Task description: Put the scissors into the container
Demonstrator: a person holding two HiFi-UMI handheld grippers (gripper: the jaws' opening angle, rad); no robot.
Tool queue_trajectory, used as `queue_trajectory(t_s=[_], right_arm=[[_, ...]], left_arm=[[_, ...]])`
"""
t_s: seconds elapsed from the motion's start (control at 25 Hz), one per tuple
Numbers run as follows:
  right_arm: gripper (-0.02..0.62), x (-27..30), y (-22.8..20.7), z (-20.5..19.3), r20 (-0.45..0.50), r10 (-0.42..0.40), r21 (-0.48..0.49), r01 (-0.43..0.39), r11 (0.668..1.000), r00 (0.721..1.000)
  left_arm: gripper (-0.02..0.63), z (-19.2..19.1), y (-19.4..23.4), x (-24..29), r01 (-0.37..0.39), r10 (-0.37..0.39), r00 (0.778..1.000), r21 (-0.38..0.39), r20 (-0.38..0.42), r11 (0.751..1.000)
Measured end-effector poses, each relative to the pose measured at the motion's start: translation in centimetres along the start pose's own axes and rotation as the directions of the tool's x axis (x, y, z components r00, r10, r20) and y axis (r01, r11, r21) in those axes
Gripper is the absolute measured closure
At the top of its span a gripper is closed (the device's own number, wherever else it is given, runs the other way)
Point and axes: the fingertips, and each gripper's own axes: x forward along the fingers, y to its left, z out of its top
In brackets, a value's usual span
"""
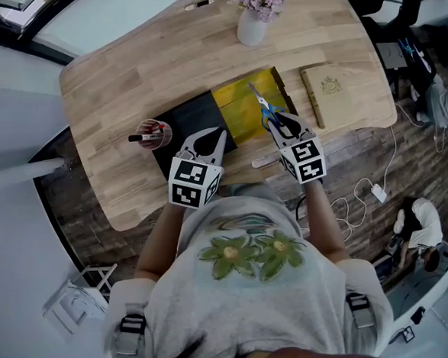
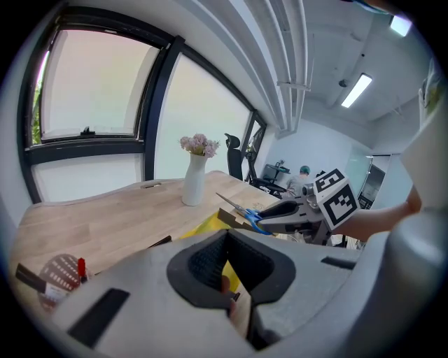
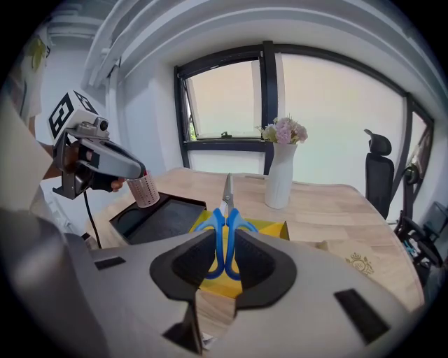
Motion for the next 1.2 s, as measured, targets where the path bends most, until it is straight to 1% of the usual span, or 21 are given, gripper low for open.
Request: queue_trajectory(t_s=[0.4, 0.64, 0.88, 1.2], right_arm=[[0.509, 1.6, -0.6, -0.7, -0.045, 0.034, -0.052, -0.036, 0.998, 0.998], [0.508, 2.5, -0.5, -1.2, -0.078, 0.067, -0.101, -0.074, 0.992, 0.995], [0.508, 3.4, -0.9, -1.7, -0.111, 0.079, -0.133, -0.094, 0.987, 0.991], [0.509, 4.4, -0.9, -2.4, -0.147, 0.104, -0.161, -0.127, 0.979, 0.984]], left_arm=[[0.6, -0.2, 0.4, 0.7, -0.019, 0.019, 1.0, -0.021, -0.015, 1.0], [0.6, -0.3, 0.7, 1.1, -0.028, 0.028, 0.999, -0.03, -0.017, 0.999], [0.6, -0.4, 1.2, 1.2, -0.047, 0.046, 0.999, -0.043, -0.022, 0.998], [0.6, -0.5, 1.5, 1.5, -0.06, 0.059, 0.998, -0.057, -0.024, 0.997]])
